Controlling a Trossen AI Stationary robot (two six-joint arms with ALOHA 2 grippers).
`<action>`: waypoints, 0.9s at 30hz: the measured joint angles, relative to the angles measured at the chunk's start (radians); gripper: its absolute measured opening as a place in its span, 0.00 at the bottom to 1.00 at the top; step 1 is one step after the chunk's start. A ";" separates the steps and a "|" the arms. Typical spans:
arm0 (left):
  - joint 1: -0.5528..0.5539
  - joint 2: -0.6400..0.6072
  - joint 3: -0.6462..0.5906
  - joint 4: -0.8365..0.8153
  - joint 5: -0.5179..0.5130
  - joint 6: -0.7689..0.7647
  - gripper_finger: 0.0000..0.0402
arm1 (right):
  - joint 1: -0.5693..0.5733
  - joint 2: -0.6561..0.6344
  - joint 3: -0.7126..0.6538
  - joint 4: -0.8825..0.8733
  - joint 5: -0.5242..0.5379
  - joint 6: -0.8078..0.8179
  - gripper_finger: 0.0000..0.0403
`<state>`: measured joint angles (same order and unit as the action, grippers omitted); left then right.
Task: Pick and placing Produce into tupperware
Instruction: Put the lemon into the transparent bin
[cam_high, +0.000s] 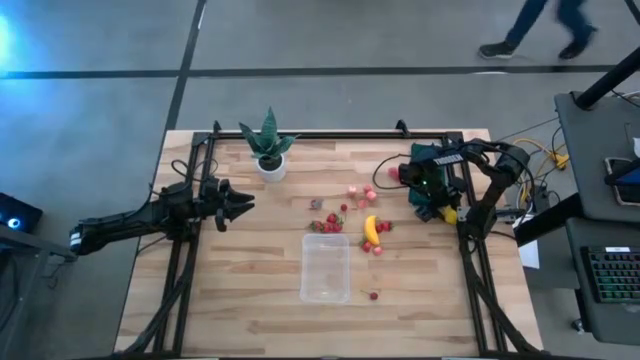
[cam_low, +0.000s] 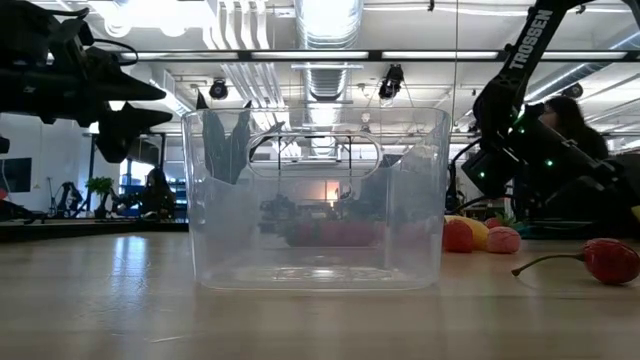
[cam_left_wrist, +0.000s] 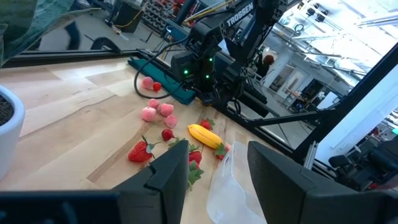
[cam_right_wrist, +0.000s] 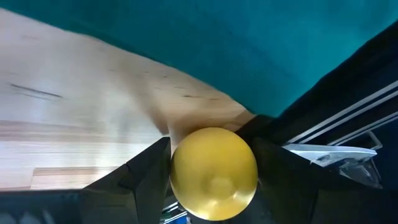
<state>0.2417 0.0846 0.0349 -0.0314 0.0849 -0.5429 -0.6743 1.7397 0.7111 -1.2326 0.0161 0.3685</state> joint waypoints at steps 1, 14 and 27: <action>0.000 0.000 0.000 0.000 0.000 0.000 0.37 | 0.000 0.000 -0.003 0.000 -0.001 0.003 0.54; 0.000 0.000 0.000 0.000 -0.003 0.000 0.37 | 0.007 0.001 0.000 -0.011 -0.073 0.009 0.51; 0.000 0.000 0.000 0.000 -0.004 0.000 0.37 | 0.142 -0.137 0.134 0.015 -0.281 0.118 0.52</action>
<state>0.2417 0.0849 0.0349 -0.0314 0.0807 -0.5430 -0.5325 1.6031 0.8451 -1.2172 -0.2653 0.4866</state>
